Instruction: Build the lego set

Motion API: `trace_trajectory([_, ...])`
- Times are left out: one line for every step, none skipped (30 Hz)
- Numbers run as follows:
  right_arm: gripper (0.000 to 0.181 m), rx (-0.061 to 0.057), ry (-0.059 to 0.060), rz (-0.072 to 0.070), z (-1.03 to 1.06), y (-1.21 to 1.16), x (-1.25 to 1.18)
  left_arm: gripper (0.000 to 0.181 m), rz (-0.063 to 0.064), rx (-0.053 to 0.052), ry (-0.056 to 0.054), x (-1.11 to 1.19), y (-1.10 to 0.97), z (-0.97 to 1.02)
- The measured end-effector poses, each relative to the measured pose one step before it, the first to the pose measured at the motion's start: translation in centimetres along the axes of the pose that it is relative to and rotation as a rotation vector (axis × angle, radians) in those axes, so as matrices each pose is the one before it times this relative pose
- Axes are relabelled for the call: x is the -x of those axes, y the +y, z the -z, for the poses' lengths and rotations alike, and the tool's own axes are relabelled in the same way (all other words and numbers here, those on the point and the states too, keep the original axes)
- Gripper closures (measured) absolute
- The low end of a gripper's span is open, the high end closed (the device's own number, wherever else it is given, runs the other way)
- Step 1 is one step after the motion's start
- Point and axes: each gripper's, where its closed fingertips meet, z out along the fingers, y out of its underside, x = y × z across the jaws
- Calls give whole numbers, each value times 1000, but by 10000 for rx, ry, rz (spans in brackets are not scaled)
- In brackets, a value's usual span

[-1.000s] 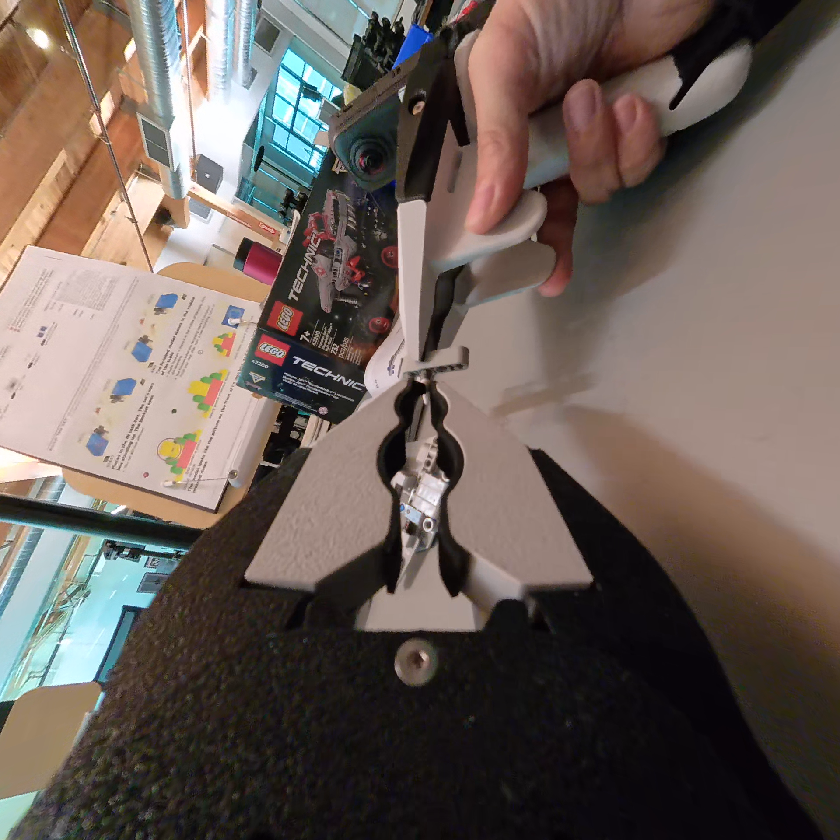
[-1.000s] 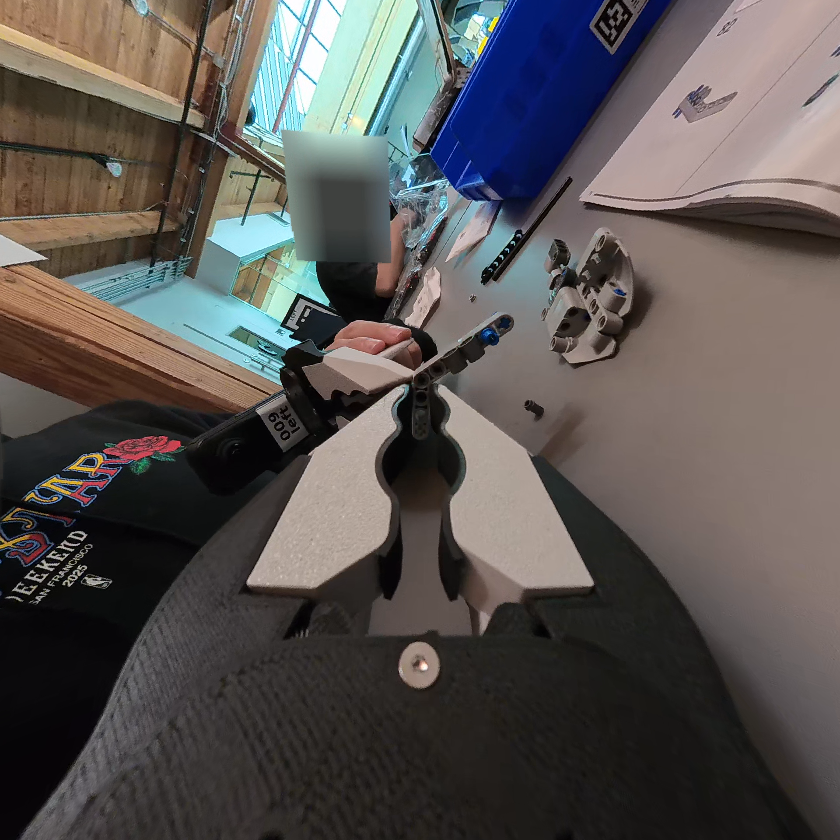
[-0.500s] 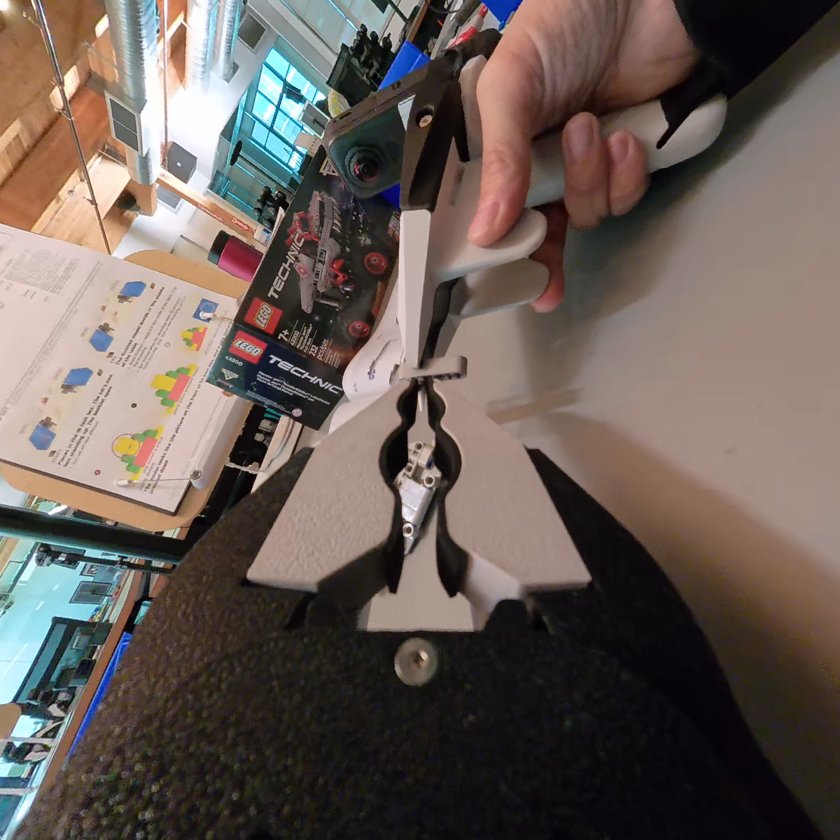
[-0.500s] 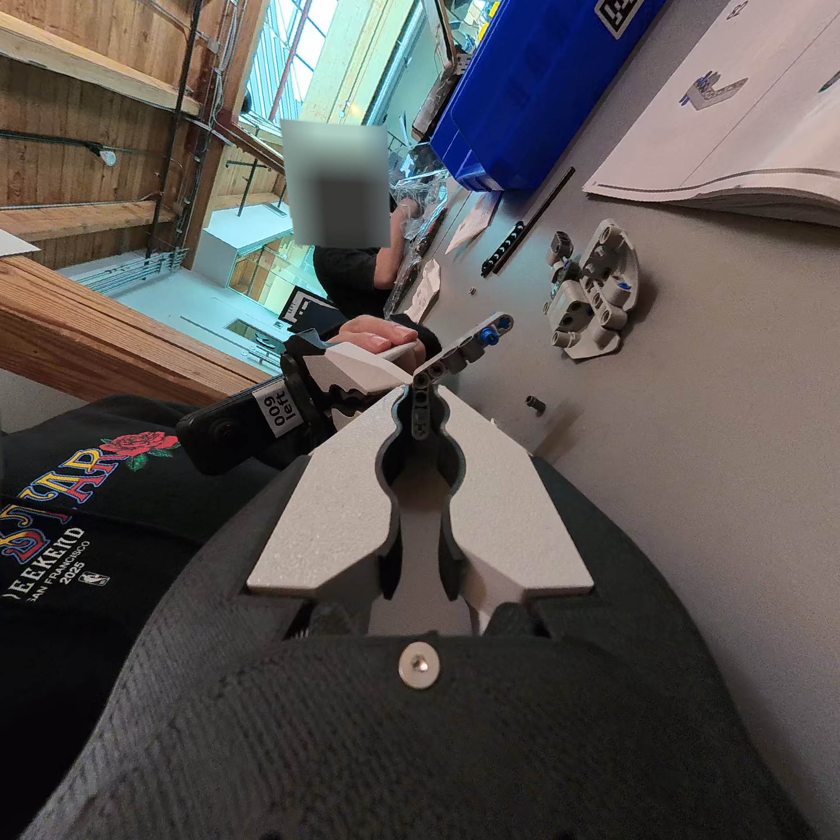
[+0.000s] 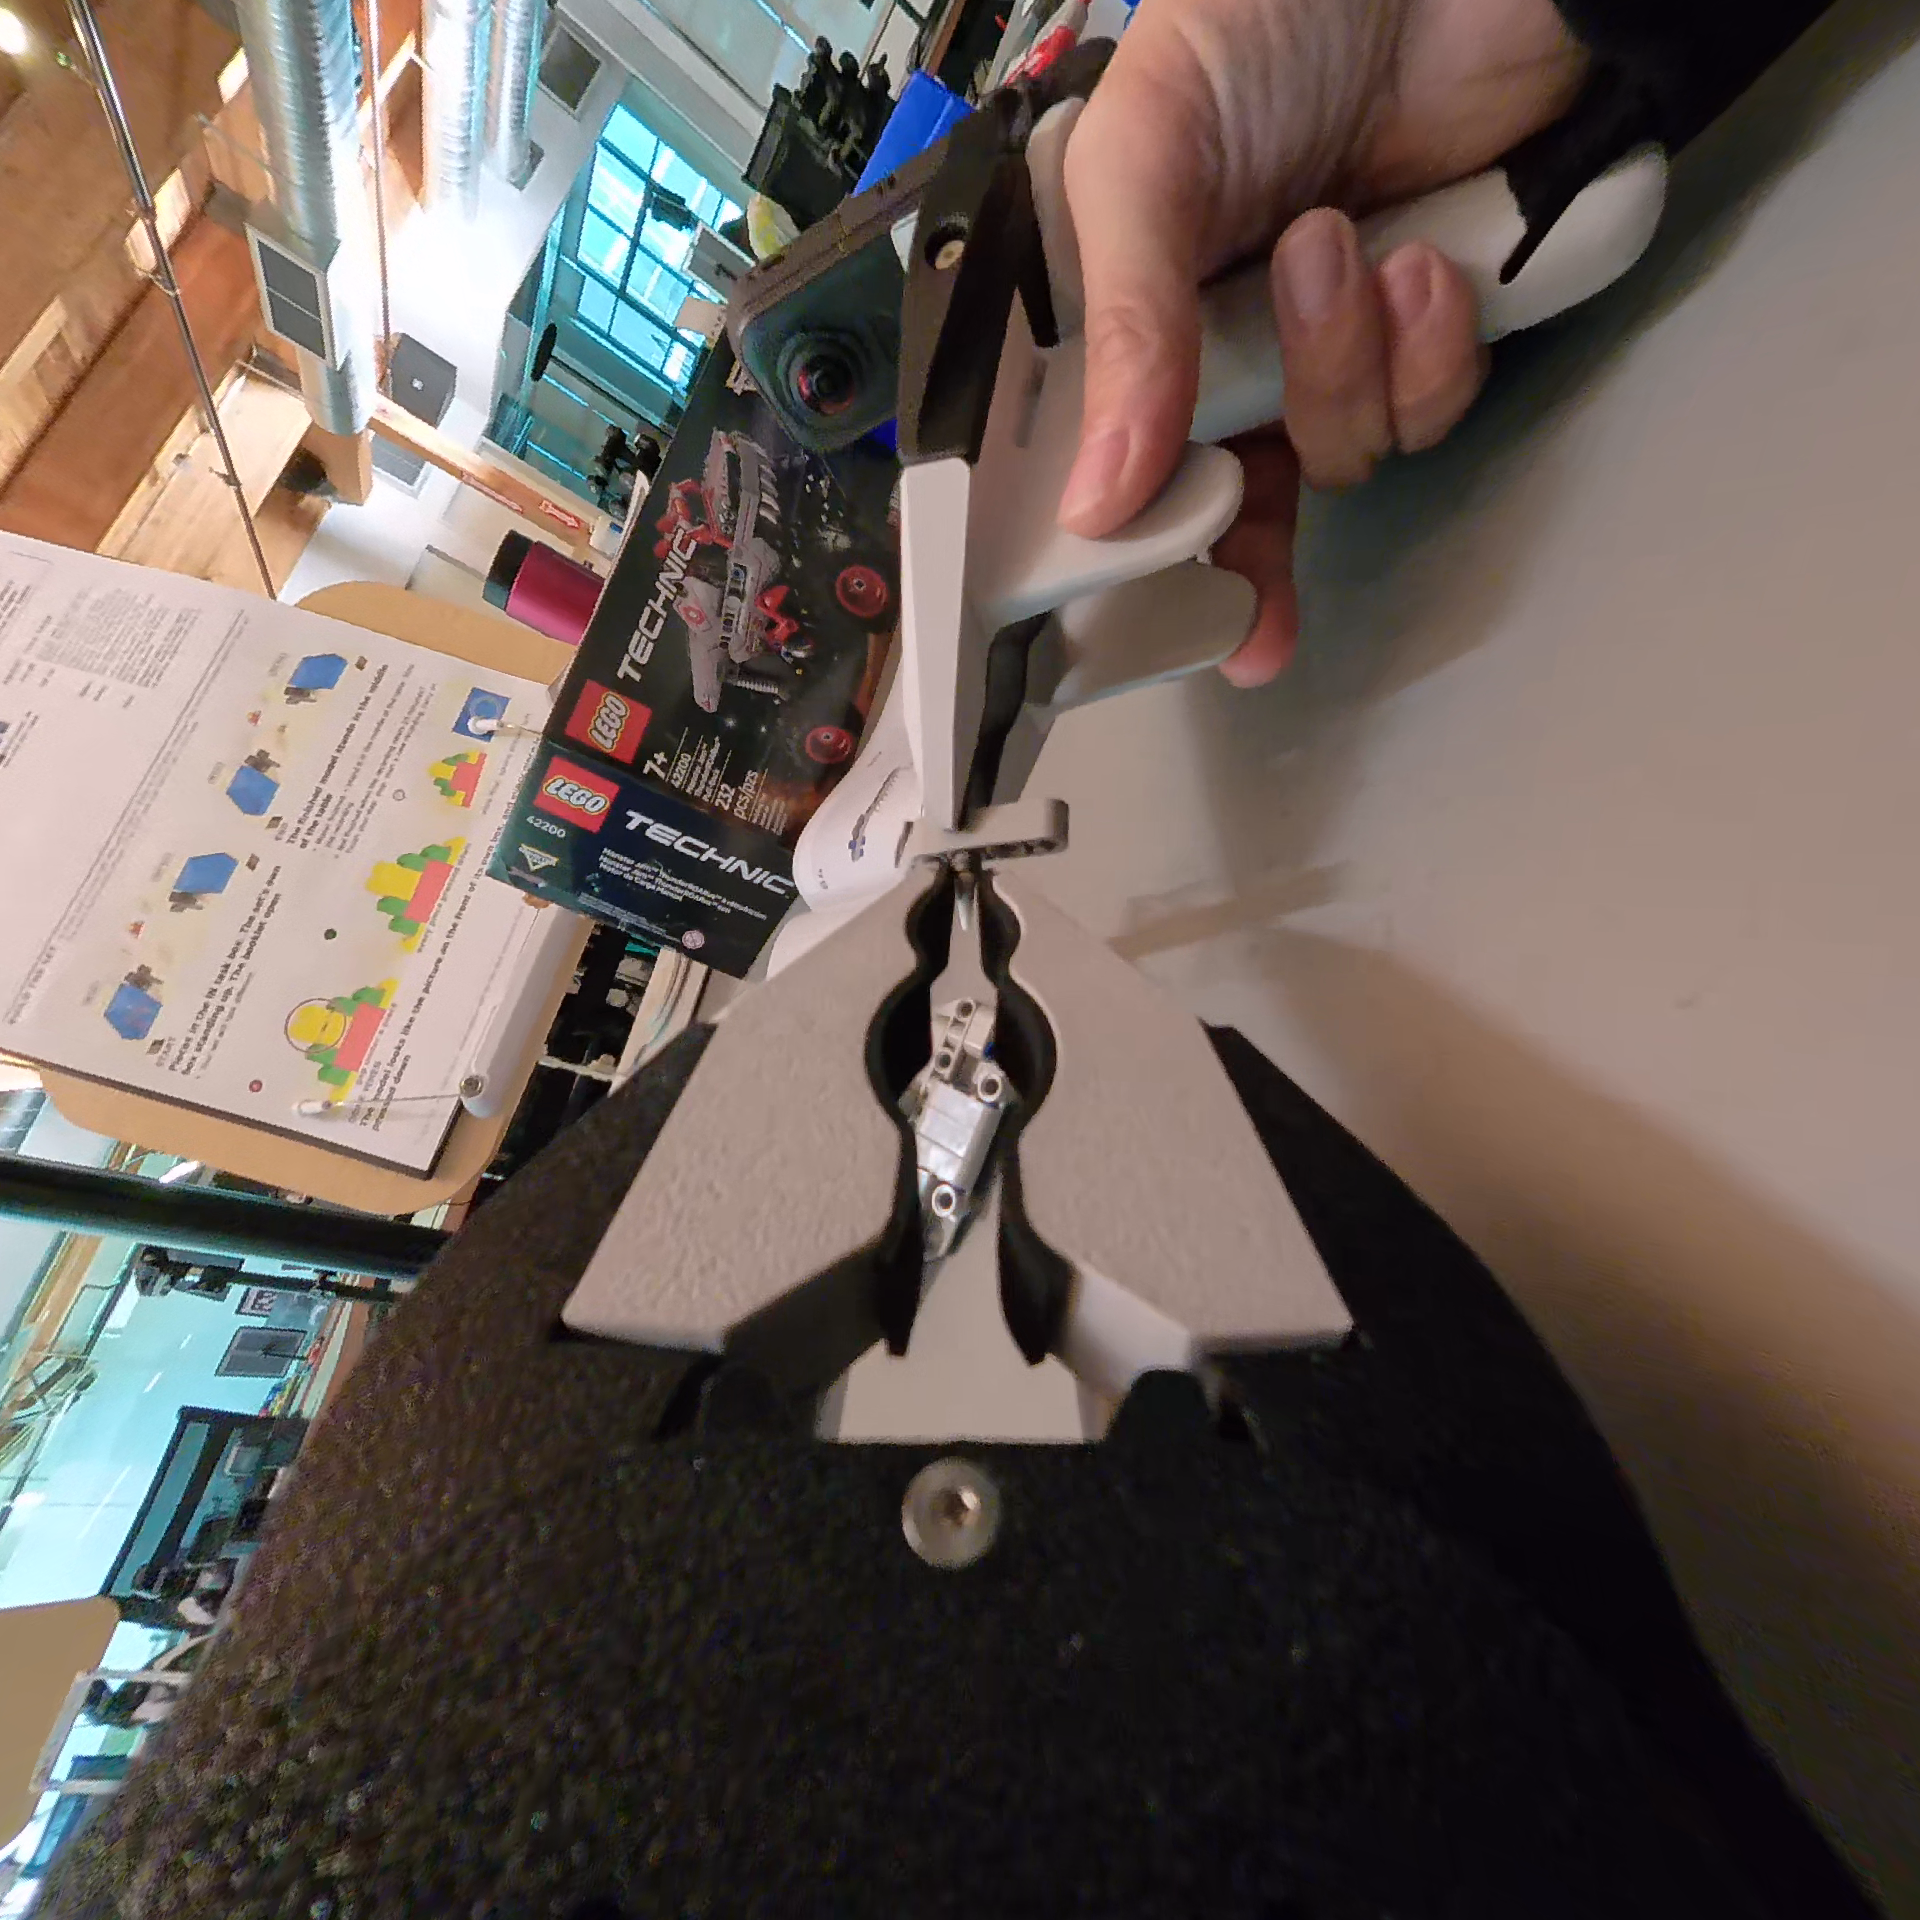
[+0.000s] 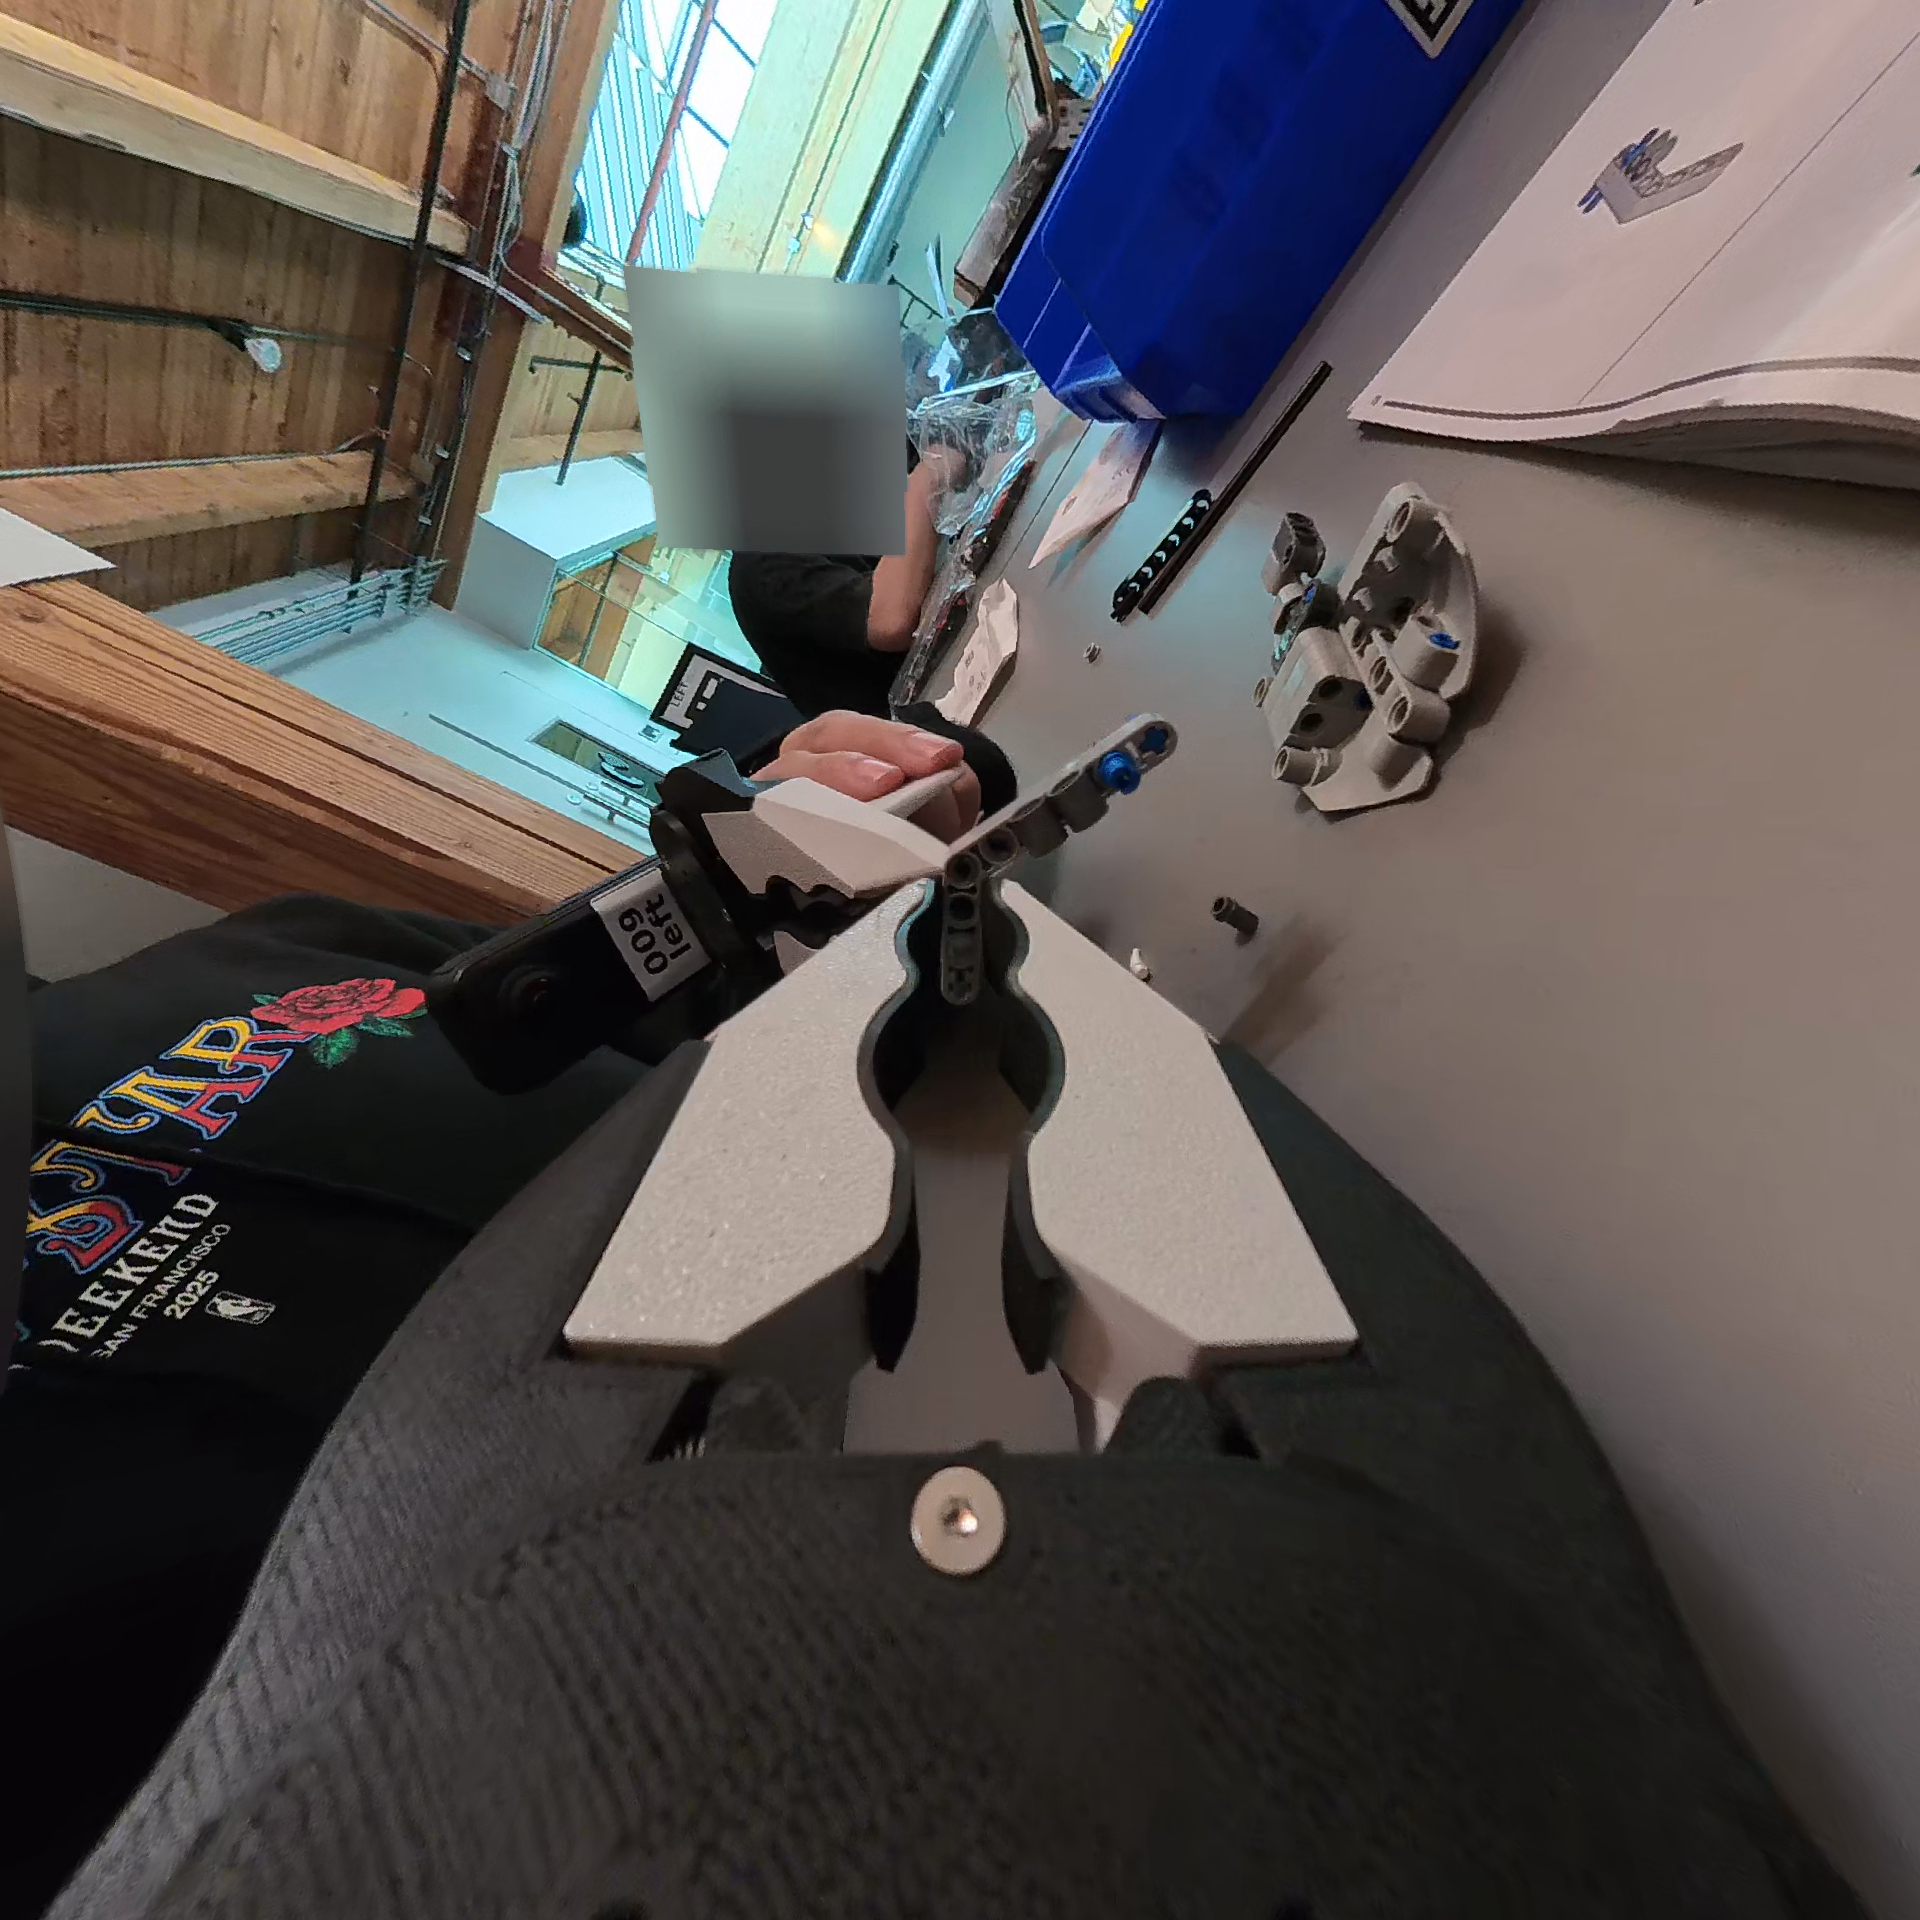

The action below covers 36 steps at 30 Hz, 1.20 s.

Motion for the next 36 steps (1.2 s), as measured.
trace_trajectory([175, 3, -44, -53, 8, -9, 19, 180, -5, 8, -17, 51, -93, 60])
trace_trajectory([176, 5, -89, -23, 6, -5, 99, 180, 6, 13, -28, 72, -46, 29])
trace_trajectory([176, -28, -45, 31, 5, -38, 66, 181, 57, 44, -8, 23, 68, -48])
trace_trajectory([176, -63, 79, 74, -9, -75, -84, 181, 31, 100, 10, 10, 166, -75])
trace_trajectory([176, -47, 177, 113, -18, -18, -177, 181, -10, 66, -72, 147, 107, -12])
trace_trajectory([175, -26, 111, 155, -18, 16, -39, 181, 37, 20, -37, 104, 32, 13])
trace_trajectory([174, 13, 40, 166, -37, 74, 71, 181, 95, -7, 20, 21, 16, 10])
trace_trajectory([173, 42, 13, 106, -44, 105, 64, 181, 54, -2, 4, 20, 16, 2])
trace_trajectory([173, 22, 121, 1, -44, 35, -164, 181, -38, 24, -31, 48, 17, 7])
trace_trajectory([171, 17, 116, -35, -64, 17, -200, 181, -93, 18, 18, -64, 13, -12])
trace_trajectory([172, 49, -23, -4, -66, 46, 27, 181, -60, 22, 47, -105, 38, -36])
trace_trajectory([175, 38, -19, 22, -30, 53, 40, 181, -56, 31, 4, -25, 45, -30])
trace_trajectory([175, -20, 85, 66, -6, -1, -61, 181, -20, -16, -14, 55, -26, -11])
trace_trajectory([175, -45, 28, 98, 18, -47, 47, 181, 39, -23, 8, 32, -48, 8])
trace_trajectory([175, -8, -25, 30, 28, -7, 64, 181, 17, -32, -21, 67, -69, 8])
trace_trajectory([175, -24, -90, -34, 31, -57, 103, 181, -28, -25, -39, 63, -70, 27])
trace_trajectory([175, -39, -83, -34, 21, -72, 86, 181, -48, 29, 40, -65, 15, -28])
trace_trajectory([175, -36, 40, -29, 3, -59, -93, 181, -35, 10, 91, -192, 9, -48])
trace_trajectory([175, -83, 65, -16, 18, -127, -104, 181, -55, -18, -7, -48, -72, -9])
trace_trajectory([176, -84, -30, -14, 43, -143, 15, 181, -94, 10, -35, 24, -54, 33])
trace_trajectory([176, 58, -85, -34, 12, 73, 115, 181, -28, -6, 25, -67, -16, 29])
trace_trajectory([175, 91, -9, 6, -2, 136, 31, 181, 23, 18, 56, -109, 72, -1])
trace_trajectory([175, 69, 65, 15, -34, 122, -78, 181, -11, 35, 34, -38, 80, 6])
trace_trajectory([175, 43, 53, 12, -51, 48, -62, 181, -9, 15, 17, -16, 27, 19])
trace_trajectory([175, 33, 9, -4, -52, 36, -12, 181, 53, 16, 40, -32, 28, -10])
trace_trajectory([175, 29, 30, 4, -20, 34, -34, 181, 72, -18, 28, 1, -44, 13])
trace_trajectory([175, 9, -1, 30, -11, 19, 36, 181, 64, -95, -36, 104, -225, 61])
trace_trajectory([175, -32, -132, 19, 12, -40, 221, 181, 89, -134, -68, 126, -349, 60])
trace_trajectory([175, -5, -259, -102, -3, -11, 310, 181, 58, -96, -34, 72, -218, 31])
trace_trajectory([175, -12, -253, -243, 80, -37, 194, 181, 24, 11, 83, -74, 98, -79])
trace_trajectory([175, 38, 30, -169, 7, 26, -156, 181, -21, 117, 68, -61, 283, -122])
trace_trajectory([175, 0, 217, 5, -84, -22, -308, 181, -102, 88, -21, 19, 172, -49])
trace_trajectory([175, -42, 152, 90, -91, -66, -157, 181, -62, 13, -50, 57, 37, 28])
trace_trajectory([174, 2, -29, -26, -32, -24, 20, 181, 99, -79, -50, 55, -88, 30])
trace_trajectory([175, 1, -145, -108, 48, -37, 121, 181, 88, -101, -111, 154, -139, 37])
trace_trajectory([175, -71, -158, -2, 44, -136, 196, 181, -56, -56, -61, 73, -63, 5])
